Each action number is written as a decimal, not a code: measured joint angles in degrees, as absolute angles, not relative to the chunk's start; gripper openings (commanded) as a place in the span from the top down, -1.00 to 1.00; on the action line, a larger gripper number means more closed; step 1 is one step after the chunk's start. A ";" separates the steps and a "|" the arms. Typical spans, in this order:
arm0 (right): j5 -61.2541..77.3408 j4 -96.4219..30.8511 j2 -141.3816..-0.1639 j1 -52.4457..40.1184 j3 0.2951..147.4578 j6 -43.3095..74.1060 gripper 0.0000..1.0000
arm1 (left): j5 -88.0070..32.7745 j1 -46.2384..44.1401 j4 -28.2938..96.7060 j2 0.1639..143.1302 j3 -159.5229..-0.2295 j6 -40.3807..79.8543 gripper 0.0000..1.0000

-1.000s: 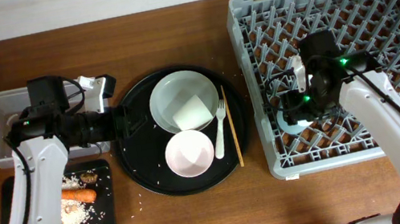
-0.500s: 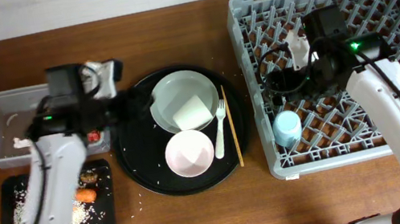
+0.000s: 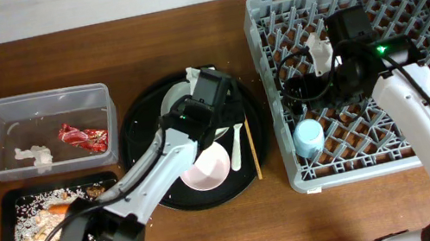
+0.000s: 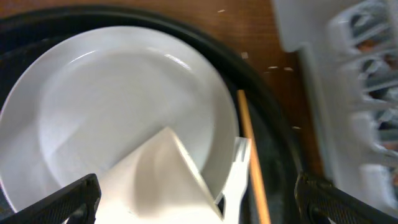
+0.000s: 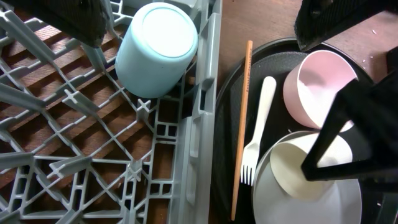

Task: Sort waste into correct bins and load items into the dishwasher rack
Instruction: 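Place the blue cup upside down in the rack with the right gripper, then grasp the white cup on the plate with the left gripper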

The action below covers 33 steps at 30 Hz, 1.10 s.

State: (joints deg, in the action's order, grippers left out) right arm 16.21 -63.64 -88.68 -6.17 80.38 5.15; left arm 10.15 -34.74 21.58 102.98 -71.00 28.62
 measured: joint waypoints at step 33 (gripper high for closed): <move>16.21 -63.59 -88.68 -6.15 80.38 5.17 -0.97 | 27.70 -34.74 31.73 107.02 -71.16 24.62 -0.16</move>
State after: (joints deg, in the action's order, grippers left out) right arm 16.21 -63.59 -88.68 -6.15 80.38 5.17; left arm 27.70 -34.74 31.73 107.02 -71.16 24.62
